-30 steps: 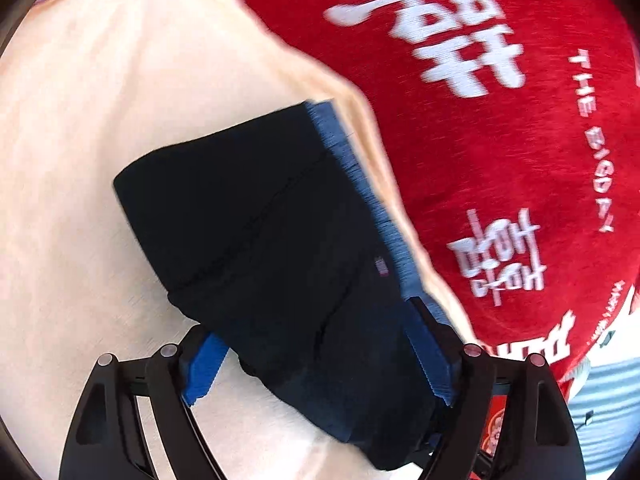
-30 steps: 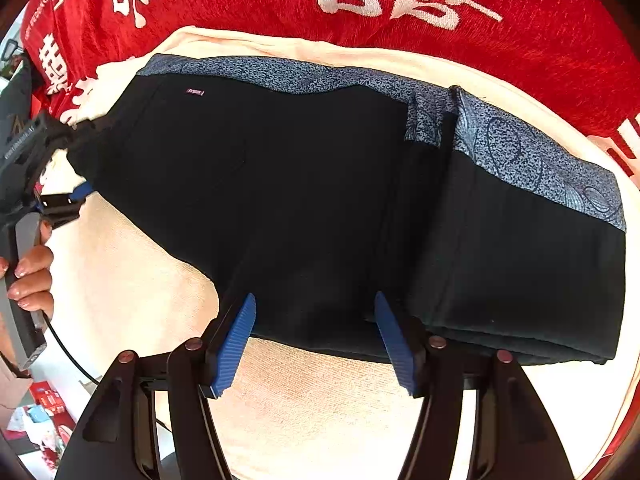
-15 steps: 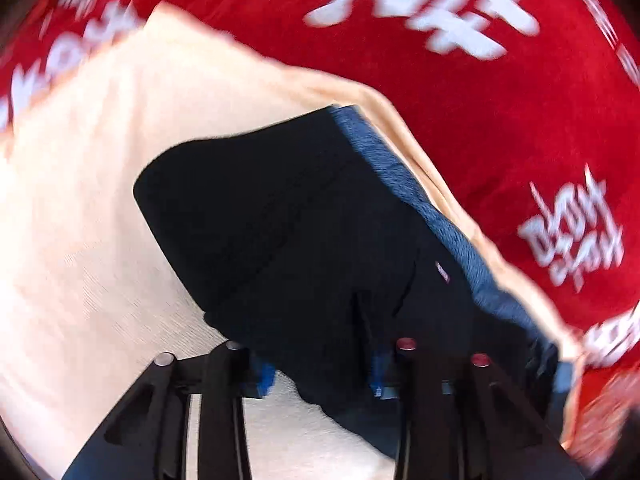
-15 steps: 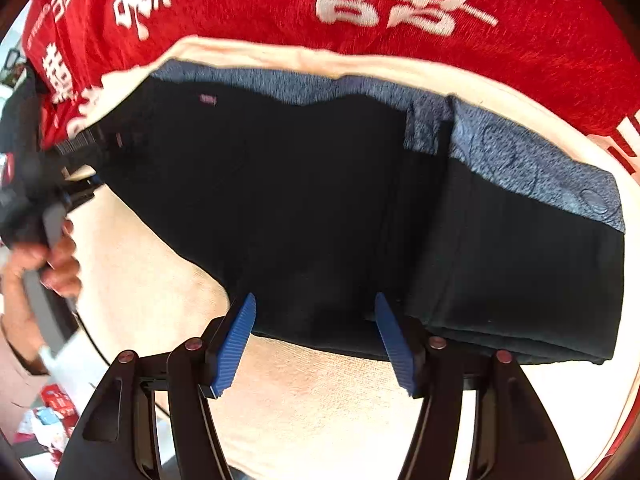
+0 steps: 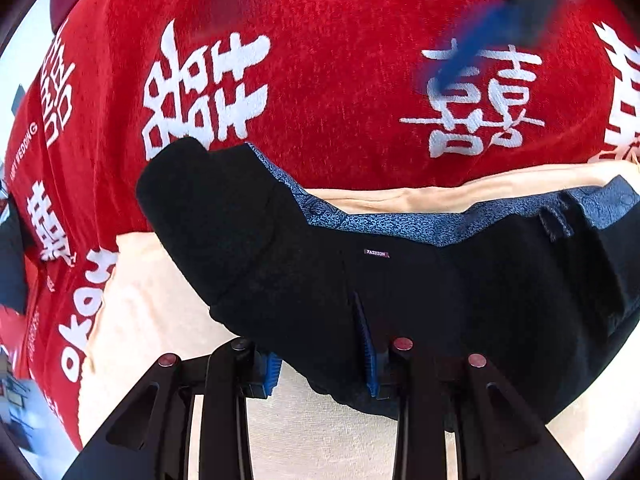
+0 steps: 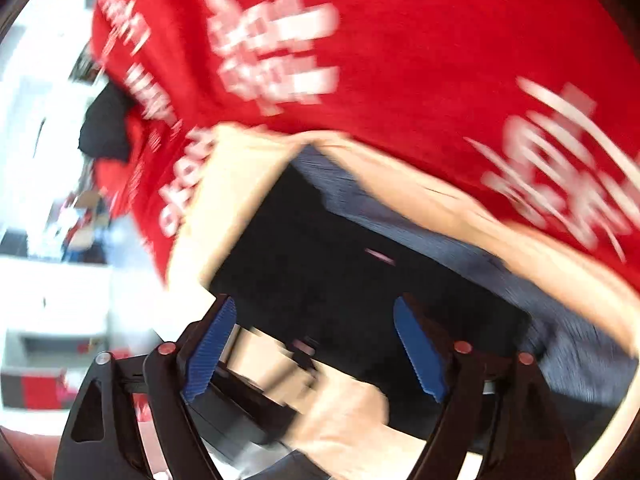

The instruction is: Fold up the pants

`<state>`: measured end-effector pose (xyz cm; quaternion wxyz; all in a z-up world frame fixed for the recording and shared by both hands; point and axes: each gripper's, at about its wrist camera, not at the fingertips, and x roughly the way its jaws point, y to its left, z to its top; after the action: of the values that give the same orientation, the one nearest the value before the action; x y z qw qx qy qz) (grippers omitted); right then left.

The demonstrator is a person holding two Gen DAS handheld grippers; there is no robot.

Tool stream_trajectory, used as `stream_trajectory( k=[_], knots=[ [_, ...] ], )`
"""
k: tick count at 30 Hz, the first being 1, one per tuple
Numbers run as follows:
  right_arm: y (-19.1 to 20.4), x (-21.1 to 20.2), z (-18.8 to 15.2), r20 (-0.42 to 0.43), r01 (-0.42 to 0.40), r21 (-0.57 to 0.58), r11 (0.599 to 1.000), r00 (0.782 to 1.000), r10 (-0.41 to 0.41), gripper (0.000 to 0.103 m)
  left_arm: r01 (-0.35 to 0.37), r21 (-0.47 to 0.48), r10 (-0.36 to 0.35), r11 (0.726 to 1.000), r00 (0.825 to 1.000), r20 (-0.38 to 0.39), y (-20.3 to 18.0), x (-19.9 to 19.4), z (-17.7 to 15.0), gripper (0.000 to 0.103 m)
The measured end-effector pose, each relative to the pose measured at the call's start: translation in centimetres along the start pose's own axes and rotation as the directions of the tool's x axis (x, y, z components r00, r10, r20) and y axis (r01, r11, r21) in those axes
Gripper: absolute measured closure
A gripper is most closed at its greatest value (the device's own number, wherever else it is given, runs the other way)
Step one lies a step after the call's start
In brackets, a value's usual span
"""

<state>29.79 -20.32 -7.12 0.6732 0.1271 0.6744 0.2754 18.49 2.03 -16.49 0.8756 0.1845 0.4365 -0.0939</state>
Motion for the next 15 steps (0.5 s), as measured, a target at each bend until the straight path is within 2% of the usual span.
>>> stream_trajectory(
  k=[2,4,7,10,11,12,13,14,15],
  knots=[
    [2.5,2.1,2.3,-0.083,-0.003,-0.063,0.998,0.997,-0.002,0.017,-0.008,0.004,0.008,1.000,1.000,-0.001,-0.2,-0.3,0.3,0.069],
    [4.6,4.5,3.8,-0.160,0.023,-0.118,0.993,0.986,-0.041,0.017,-0.015,0.010,0.015,1.000,1.000,0.003,-0.1,-0.4,0.1,0.069],
    [6.1,8.3,5.0,-0.262,0.050,-0.128,0.990,0.961,-0.082,0.016,-0.024,0.030,0.024,0.999,1.000,0.016,-0.4,-0.8,0.1,0.069],
    [6.3,11.0,5.1,-0.329,0.082,-0.137,0.987,0.936,-0.124,0.016,-0.036,0.050,0.035,0.998,0.999,0.026,-0.9,-1.1,0.0,0.069],
    [6.2,11.8,5.1,-0.344,0.111,-0.155,0.982,0.925,-0.159,0.022,-0.039,0.053,0.037,0.998,0.999,0.025,-1.0,-1.1,0.0,0.069],
    [6.2,12.2,5.5,-0.348,0.130,-0.166,0.978,0.920,-0.181,0.036,-0.036,0.049,0.036,0.998,0.999,0.017,-1.0,-1.2,0.1,0.069],
    [5.9,12.3,5.3,-0.341,0.161,-0.181,0.970,0.915,-0.216,0.070,-0.025,0.038,0.025,0.999,1.000,-0.003,-1.0,-1.1,0.2,0.069],
    [5.5,11.9,5.1,-0.321,0.182,-0.189,0.965,0.917,-0.236,0.083,-0.016,0.031,0.016,0.999,1.000,-0.005,-1.0,-1.2,0.3,0.069],
    [5.2,11.2,4.9,-0.301,0.173,-0.179,0.968,0.928,-0.222,0.084,-0.010,0.036,0.009,0.999,1.000,0.007,-1.2,-1.7,0.5,0.069]
  ],
)
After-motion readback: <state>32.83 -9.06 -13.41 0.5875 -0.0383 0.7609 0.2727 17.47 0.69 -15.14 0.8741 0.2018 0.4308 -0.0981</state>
